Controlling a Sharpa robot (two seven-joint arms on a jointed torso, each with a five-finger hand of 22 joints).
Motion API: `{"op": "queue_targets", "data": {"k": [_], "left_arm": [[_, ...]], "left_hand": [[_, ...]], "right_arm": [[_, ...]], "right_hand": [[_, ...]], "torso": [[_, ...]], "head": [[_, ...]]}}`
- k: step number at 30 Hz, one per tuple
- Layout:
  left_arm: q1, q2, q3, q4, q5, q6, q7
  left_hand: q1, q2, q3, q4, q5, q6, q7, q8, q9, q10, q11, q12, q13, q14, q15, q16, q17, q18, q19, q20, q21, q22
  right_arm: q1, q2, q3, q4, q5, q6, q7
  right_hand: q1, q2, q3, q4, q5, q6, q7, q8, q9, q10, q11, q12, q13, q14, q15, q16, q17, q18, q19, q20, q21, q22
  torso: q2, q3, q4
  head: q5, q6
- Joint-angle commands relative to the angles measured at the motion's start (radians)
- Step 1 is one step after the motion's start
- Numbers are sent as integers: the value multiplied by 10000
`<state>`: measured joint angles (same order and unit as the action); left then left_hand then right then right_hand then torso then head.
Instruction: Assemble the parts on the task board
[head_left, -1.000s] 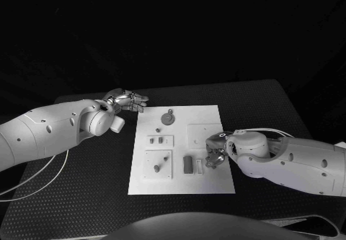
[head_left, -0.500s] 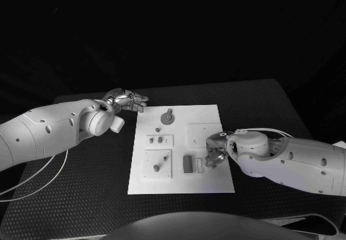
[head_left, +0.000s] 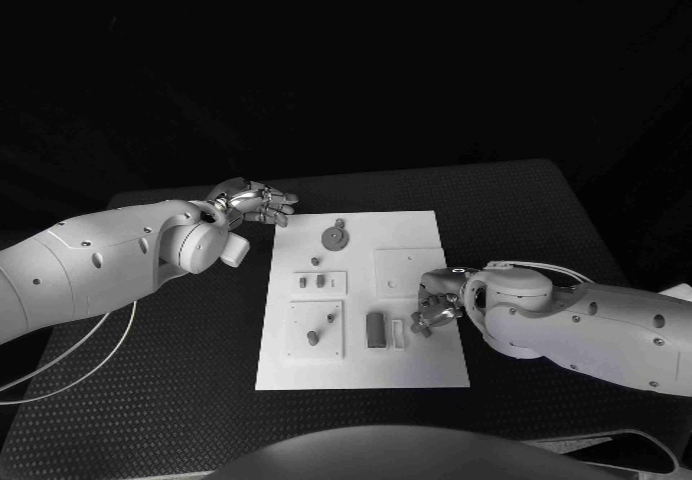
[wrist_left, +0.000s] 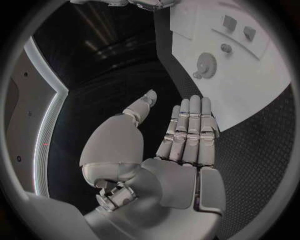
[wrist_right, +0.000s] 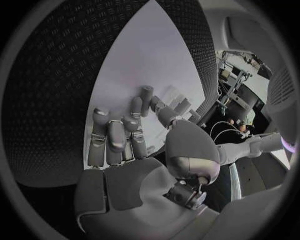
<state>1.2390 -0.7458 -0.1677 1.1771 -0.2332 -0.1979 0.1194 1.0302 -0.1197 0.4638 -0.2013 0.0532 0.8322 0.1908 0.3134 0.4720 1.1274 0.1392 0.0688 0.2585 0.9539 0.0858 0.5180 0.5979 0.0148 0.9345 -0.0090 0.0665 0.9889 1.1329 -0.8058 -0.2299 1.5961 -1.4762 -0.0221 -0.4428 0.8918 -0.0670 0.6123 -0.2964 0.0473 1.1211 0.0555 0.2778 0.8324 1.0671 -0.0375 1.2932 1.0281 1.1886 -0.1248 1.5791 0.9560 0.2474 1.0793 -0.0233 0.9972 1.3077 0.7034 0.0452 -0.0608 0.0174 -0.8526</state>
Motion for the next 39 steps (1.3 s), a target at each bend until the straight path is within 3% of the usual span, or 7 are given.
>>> {"op": "queue_targets", "data": {"k": [1, 5, 17, 29, 39], "left_arm": [[13, 4, 5, 31, -59, 49, 54], [13, 11, 4, 31, -63, 39, 54], [14, 11, 3, 43, -66, 25, 44], [14, 24, 3, 50, -74, 33, 35], [14, 36, 3, 36, -76, 35, 24]], "left_hand": [[-72, -28, -37, 1, -33, -78, -22, 64, -14, -53, 0, 25, -12, -15, 66, -65, 18, 85, -75, 20, 25, -11], [-71, -31, -38, -1, -33, -78, -23, 64, -14, -52, 0, 25, -12, -14, 66, -67, 21, 85, -76, 20, 25, -10], [-67, -37, -40, -4, -33, -76, -23, 67, -15, -50, -1, 26, -12, -11, 66, -72, 30, 86, -76, 21, 27, -10], [-64, -42, -41, -6, -33, -75, -24, 71, -16, -48, -2, 28, -11, -9, 66, -79, 40, 87, -75, 21, 29, -10], [-65, -42, -43, -5, -33, -75, -24, 73, -16, -46, -2, 29, -11, -9, 66, -85, 48, 87, -76, 22, 30, -9]], "right_arm": [[-50, -181, -173, -100, 1727, -464, -650], [117, -264, -174, 23, 1989, -625, -652], [196, -482, -175, 720, 3319, -969, -656], [191, -305, -181, 888, 4396, -1766, -631], [166, -60, -181, 736, 4643, -1849, -623]], "right_hand": [[640, 563, -60, 14, 33, -74, 123, -119, -1685, 75, -13, 39, -17, 33, -14, 44, -66, 144, 61, 2, 62, 166], [630, 563, -71, 15, 33, -65, 120, -118, -1689, 83, -15, 32, -21, 53, -19, 38, -49, 144, 68, 1, 62, 162], [620, 563, -98, 17, 34, -21, 103, -108, -1701, 132, -34, 20, -32, 115, -42, 26, -31, 144, 112, -13, 68, 146], [585, 572, -118, 18, 33, -15, 102, -114, -1714, 147, -36, 9, -37, 151, -54, 15, -9, 144, 128, -18, 62, 134], [568, 602, -121, 17, 34, -13, 100, -121, -1724, 155, -39, 2, -38, 160, -64, 9, -19, 144, 138, -25, 55, 125]], "torso": [[-2, 5, -3], [-2, -4, -5], [-2, -4, -2], [3, -5, 1], [4, 0, 8]], "head": [[3, 25], [-14, 42], [-14, 50], [-25, 48], [-29, 40]]}}
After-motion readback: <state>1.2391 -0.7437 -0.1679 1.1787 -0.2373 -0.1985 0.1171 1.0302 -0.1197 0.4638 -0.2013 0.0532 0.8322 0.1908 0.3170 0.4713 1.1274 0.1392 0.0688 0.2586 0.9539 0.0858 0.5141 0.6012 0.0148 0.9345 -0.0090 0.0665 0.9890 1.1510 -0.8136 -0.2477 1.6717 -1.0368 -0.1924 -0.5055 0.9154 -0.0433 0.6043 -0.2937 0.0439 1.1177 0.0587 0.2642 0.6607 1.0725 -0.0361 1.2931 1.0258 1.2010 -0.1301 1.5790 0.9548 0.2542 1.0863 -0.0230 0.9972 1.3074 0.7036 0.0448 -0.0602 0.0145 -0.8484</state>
